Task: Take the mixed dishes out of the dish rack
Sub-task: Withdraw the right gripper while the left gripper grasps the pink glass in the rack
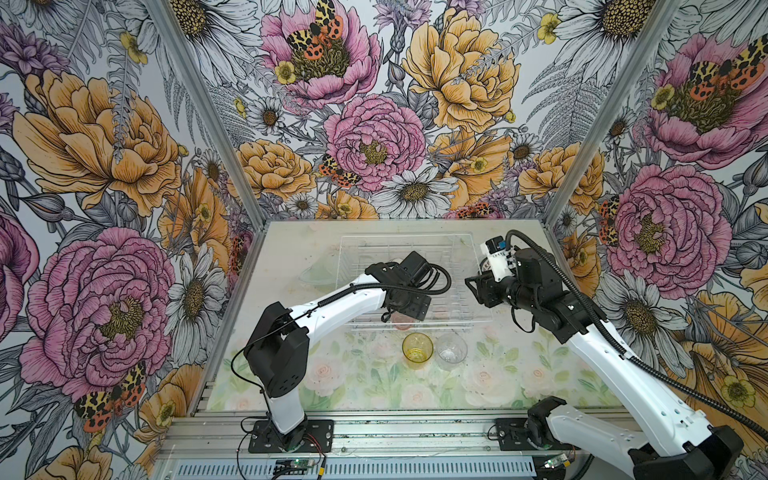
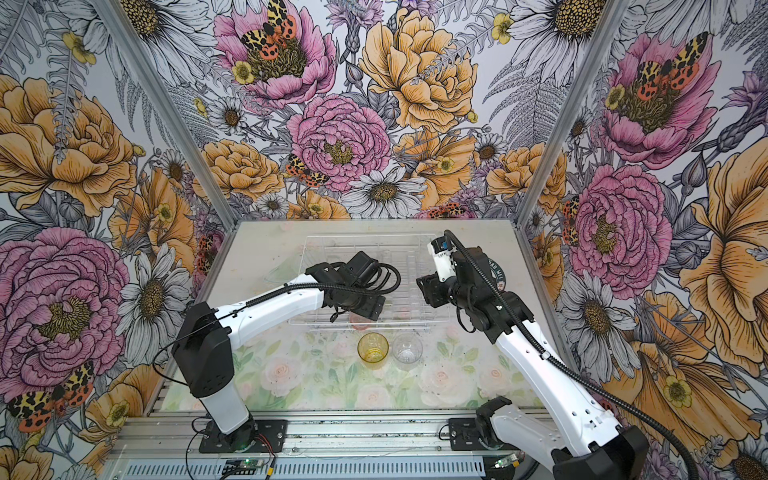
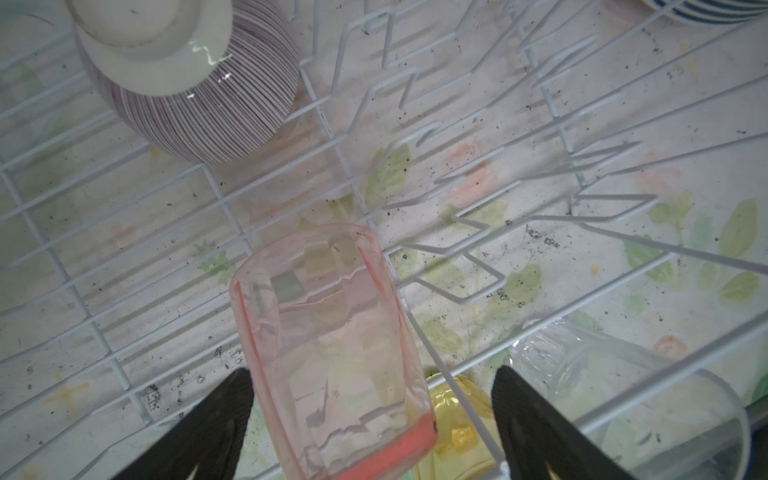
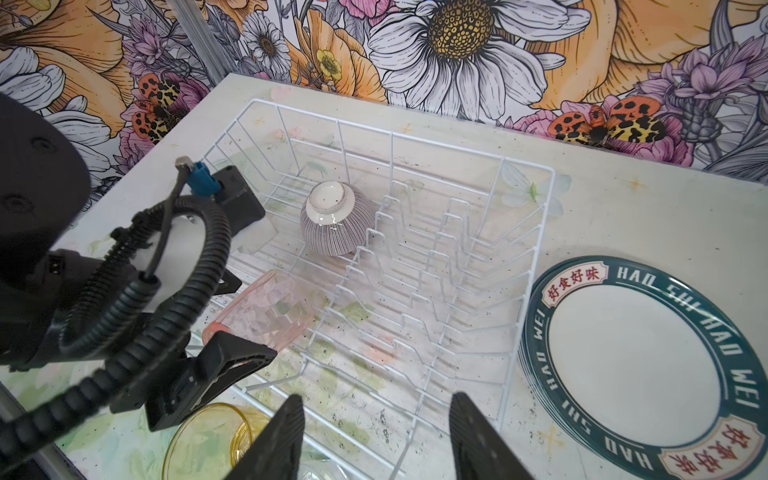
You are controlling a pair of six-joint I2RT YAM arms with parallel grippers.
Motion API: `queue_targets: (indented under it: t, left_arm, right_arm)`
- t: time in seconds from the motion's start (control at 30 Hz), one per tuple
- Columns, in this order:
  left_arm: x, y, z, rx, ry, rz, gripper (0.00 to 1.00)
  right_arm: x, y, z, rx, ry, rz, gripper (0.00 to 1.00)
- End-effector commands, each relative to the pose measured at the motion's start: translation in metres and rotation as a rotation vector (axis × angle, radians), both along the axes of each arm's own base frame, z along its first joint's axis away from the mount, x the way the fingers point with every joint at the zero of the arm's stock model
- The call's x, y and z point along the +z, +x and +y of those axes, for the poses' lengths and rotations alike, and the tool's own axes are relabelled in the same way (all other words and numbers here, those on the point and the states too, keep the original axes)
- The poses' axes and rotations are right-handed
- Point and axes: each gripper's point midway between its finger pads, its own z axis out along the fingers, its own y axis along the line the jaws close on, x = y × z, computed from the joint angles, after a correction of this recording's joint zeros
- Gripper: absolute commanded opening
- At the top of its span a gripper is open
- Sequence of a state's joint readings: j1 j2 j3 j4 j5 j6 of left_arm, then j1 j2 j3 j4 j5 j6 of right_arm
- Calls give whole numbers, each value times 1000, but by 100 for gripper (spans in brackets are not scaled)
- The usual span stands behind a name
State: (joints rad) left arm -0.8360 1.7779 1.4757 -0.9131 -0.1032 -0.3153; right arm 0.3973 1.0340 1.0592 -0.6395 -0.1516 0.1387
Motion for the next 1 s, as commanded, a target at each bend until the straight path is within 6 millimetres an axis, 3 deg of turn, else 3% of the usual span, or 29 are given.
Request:
queue_targets:
  t: [0.0,0.17,0.2,0.3,0.5,0.73,0.97]
  left_arm:
    - [-3,-6,6,15,75,20,91]
    - [-5,-12,18,30,152,23,91]
    - [-19,-13,20,31,185,51,91]
    - [-22,-10,29,43,236,37,91]
    - [-33,-12,27,30,255,65,90]
    - [-29,-8,35,28,263,68,86]
    - [-27,-5,59,37,281,101,78]
  right_arm:
    - [14,1,5,24,54,-52,58]
    - [12,-1,7,38,69,-55,58]
    - [13,-1,7,39,72,-59,58]
    - [14,-1,6,37,76,-65,58]
    - [16,-3,5,38,85,-73,58]
    - [17,-2,4,34,88,-76,58]
    - [17,-2,3,27,85,-81,58]
